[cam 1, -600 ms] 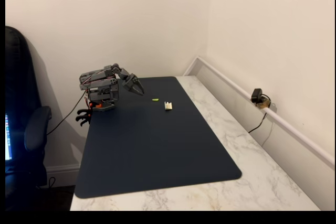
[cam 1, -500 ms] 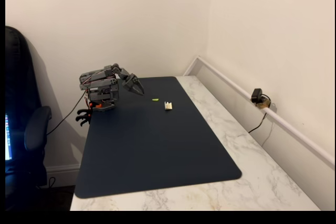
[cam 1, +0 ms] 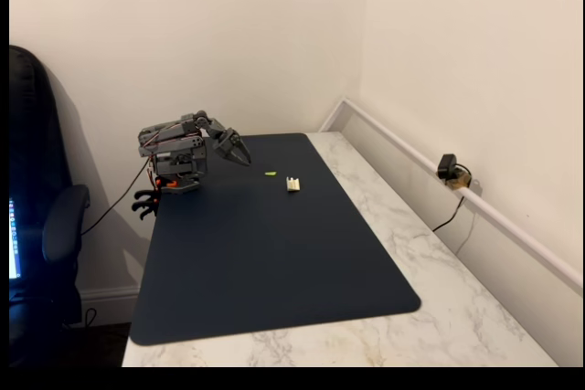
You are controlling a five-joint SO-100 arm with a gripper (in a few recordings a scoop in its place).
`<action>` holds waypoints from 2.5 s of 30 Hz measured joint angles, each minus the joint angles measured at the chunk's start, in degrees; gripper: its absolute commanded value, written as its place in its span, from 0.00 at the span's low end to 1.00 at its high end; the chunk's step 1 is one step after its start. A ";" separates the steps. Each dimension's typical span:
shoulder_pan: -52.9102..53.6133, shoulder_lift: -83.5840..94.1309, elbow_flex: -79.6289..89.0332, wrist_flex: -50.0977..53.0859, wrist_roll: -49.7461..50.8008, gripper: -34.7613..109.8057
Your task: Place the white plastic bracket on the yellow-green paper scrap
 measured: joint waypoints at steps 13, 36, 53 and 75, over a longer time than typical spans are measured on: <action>0.00 0.00 0.00 0.00 0.00 0.24; 1.05 0.00 0.00 0.88 4.13 0.24; -2.29 -31.82 -36.65 7.91 12.66 0.24; -9.67 -85.61 -85.69 27.33 13.27 0.24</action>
